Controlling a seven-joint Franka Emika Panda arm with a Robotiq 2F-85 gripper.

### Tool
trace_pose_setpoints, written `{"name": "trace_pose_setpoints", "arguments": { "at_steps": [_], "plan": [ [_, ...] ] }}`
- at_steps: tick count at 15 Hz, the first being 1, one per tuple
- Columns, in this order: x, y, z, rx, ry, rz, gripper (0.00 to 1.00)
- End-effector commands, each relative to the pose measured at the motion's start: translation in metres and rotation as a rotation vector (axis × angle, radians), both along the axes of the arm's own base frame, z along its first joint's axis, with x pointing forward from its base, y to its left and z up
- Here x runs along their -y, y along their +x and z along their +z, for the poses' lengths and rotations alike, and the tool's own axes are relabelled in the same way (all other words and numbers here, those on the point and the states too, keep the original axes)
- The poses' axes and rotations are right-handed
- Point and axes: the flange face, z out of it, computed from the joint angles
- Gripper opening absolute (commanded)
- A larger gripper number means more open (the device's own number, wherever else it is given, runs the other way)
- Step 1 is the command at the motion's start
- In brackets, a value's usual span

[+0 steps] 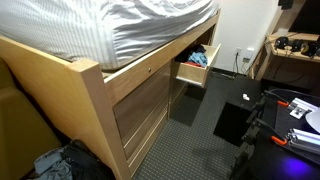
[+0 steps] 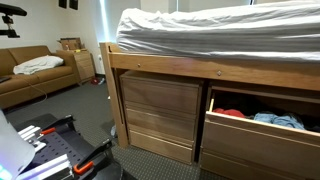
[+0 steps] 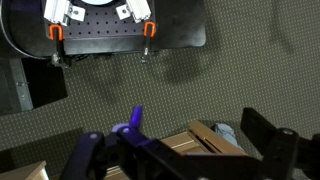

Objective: Close the top drawer

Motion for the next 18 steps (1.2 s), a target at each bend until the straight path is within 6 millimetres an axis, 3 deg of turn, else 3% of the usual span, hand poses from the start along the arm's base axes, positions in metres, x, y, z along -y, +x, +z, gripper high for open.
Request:
{"name": "trace_pose_setpoints", "arguments": {
  "at_steps": [1,4,5,6,7,12,13,15,17,18],
  "plan": [
    [0.000,0.000,0.000,-0.001,0.000,0.000,1.00],
    [-0.004,-0.003,0.001,-0.021,-0.009,-0.137,1.00],
    [0.064,-0.009,-0.022,-0.035,-0.022,-0.194,1.00],
    [0.069,-0.022,-0.021,-0.037,-0.043,-0.241,1.00],
    [0.088,-0.030,-0.026,-0.045,-0.056,-0.292,1.00],
    [0.211,-0.086,-0.058,-0.081,-0.072,-0.587,1.00],
    [0.184,-0.060,-0.046,-0.079,-0.080,-0.503,1.00],
    [0.212,-0.080,-0.054,-0.085,-0.060,-0.578,1.00],
    [0.214,-0.084,-0.055,-0.084,-0.056,-0.589,1.00],
    [0.206,-0.075,-0.059,-0.087,-0.073,-0.573,1.00]
  ]
}}
